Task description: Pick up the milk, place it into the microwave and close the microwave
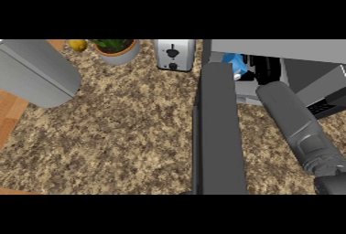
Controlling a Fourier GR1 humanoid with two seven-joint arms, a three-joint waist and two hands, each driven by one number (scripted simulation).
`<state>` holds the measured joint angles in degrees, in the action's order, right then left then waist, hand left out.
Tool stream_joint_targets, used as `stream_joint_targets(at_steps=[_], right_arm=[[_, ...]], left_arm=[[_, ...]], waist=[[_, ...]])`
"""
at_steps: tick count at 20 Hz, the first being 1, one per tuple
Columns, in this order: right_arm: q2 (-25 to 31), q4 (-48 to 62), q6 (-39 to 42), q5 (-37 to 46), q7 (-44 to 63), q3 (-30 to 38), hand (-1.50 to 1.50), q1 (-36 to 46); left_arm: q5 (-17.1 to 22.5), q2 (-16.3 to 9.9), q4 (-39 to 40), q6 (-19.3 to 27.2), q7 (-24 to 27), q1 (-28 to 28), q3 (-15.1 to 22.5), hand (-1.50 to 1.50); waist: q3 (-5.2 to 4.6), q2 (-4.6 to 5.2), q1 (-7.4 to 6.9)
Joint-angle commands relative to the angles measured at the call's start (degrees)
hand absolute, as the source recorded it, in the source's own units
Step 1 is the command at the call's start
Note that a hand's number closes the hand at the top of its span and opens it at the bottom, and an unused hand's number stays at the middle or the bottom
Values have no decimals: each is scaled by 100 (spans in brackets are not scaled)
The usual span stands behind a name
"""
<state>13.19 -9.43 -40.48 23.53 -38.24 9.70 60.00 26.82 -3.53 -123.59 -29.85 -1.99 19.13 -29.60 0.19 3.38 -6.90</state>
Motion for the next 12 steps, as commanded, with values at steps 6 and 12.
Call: stream_joint_targets(at_steps=[6,12], right_arm=[[661,914,-1477,384,1333,-156,-150,-201],[382,489,-613,404,585,-229,-150,96]], left_arm=[[-249,-75,191,-8,79,-172,3,-150],[-464,-137,299,-72,172,-313,68,-150]], waist=[[-25,98,-83],[19,76,-180]])
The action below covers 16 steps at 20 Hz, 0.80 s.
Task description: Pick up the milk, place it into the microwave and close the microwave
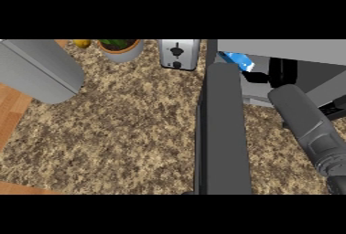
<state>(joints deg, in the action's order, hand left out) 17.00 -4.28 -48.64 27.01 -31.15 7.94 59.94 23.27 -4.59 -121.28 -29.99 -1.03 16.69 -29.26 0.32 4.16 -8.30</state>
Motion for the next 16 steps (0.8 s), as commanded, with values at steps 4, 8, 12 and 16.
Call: stream_joint_targets(at_steps=[4,8,12,16], right_arm=[[-192,-159,452,-60,-435,51,-150,76],[-114,-178,969,-137,-636,119,-150,181],[-307,-212,1455,-404,-858,362,-150,120],[-284,-299,2091,-701,-1221,631,-150,29]], left_arm=[[-141,-113,73,-145,-41,-137,189,-150],[-214,-139,220,-331,4,-116,312,-150],[-226,-19,234,-436,123,-157,490,-150],[-352,22,433,-631,114,-205,795,-150]], waist=[[17,-7,12],[8,-24,13],[7,-80,96],[-3,-150,302]])
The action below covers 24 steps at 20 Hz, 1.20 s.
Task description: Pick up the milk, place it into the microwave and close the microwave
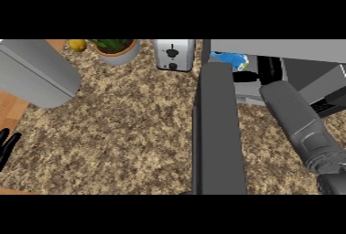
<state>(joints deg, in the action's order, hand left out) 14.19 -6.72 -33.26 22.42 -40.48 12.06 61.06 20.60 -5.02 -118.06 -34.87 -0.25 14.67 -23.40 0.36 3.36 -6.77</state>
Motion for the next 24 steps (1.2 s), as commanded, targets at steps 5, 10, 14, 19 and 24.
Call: stream_joint_targets(at_steps=[5,10,14,19,24], right_arm=[[-27,-74,1283,-645,-640,590,-150,-261],[-259,-38,1831,-902,-987,808,-150,-616],[-471,-13,2342,-1102,-1103,956,-150,-819],[-527,-76,3252,-1291,-1212,1032,-150,-1134],[-326,-420,3834,-1405,-1248,957,-150,-1677]], left_arm=[[-127,126,181,-295,172,-39,363,-150],[-124,142,143,-214,-72,-175,553,-150],[-334,344,273,-182,-83,-376,912,150],[-471,494,-242,82,-576,-168,1541,150],[-742,499,-196,114,-357,97,1969,150]], waist=[[-10,-92,178],[-16,-171,339],[-20,-211,439],[-24,-289,535],[-36,-343,650]])
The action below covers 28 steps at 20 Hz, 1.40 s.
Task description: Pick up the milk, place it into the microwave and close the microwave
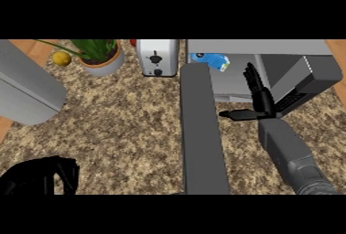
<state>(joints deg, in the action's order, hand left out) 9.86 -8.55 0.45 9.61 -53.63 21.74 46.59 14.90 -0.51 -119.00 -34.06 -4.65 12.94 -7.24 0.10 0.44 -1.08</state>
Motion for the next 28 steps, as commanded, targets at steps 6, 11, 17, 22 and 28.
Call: stream_joint_targets(at_steps=[6,11,17,22,28], right_arm=[[-339,-876,367,-27,-422,-388,-150,-1307],[-370,-1607,437,-146,-312,-518,-150,-2129],[-35,-2892,1001,-351,3,-680,-150,-3176],[23,-3954,1346,-581,132,-785,-150,-4160],[258,-4957,1614,-722,189,-923,-150,-4802]], left_arm=[[-232,50,114,466,-443,-439,794,150],[-792,51,185,860,-466,-758,1505,150],[-1617,51,1387,1367,206,-1402,2186,150],[-2099,51,2403,1722,803,-1740,2901,150],[-2660,51,4210,2468,1686,-2308,3656,150]], waist=[[-13,-75,182],[-16,-91,252],[-24,-88,332],[-25,-78,314],[-23,-45,303]])
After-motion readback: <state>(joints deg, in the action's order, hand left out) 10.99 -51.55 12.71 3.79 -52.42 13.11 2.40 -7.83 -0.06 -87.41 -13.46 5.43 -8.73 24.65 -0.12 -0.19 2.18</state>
